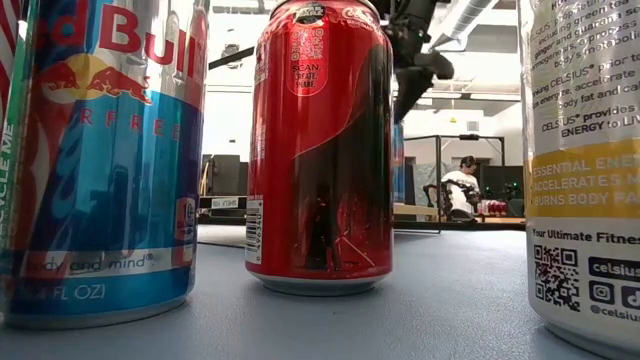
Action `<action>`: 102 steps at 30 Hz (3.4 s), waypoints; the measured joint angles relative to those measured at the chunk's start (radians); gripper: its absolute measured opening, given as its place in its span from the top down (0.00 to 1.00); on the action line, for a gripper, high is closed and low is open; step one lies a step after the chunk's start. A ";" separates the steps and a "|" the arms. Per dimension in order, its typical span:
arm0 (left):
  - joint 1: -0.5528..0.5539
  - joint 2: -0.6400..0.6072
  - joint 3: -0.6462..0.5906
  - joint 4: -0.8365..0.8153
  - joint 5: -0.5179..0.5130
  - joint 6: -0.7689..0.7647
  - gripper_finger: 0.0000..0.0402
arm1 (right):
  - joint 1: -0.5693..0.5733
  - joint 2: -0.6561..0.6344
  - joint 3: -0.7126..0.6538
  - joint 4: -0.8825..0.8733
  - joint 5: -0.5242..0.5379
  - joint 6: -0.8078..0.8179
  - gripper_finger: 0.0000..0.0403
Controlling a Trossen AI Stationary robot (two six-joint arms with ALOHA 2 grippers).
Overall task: Place canned beverage on shelf
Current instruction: Put right blue soda can on the shelf aligned with the other blue soda can
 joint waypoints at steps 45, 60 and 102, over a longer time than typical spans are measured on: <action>0.000 0.000 -0.028 0.001 0.013 -0.045 0.52 | 0.104 -0.416 -0.743 0.719 0.083 1.093 1.00; 0.000 0.000 -0.028 -0.005 0.012 -0.045 0.52 | -0.026 -0.352 -0.743 0.704 0.132 1.042 1.00; 0.000 0.000 -0.028 -0.039 -0.006 -0.053 0.52 | -0.022 -0.336 -0.695 0.705 0.159 1.067 1.00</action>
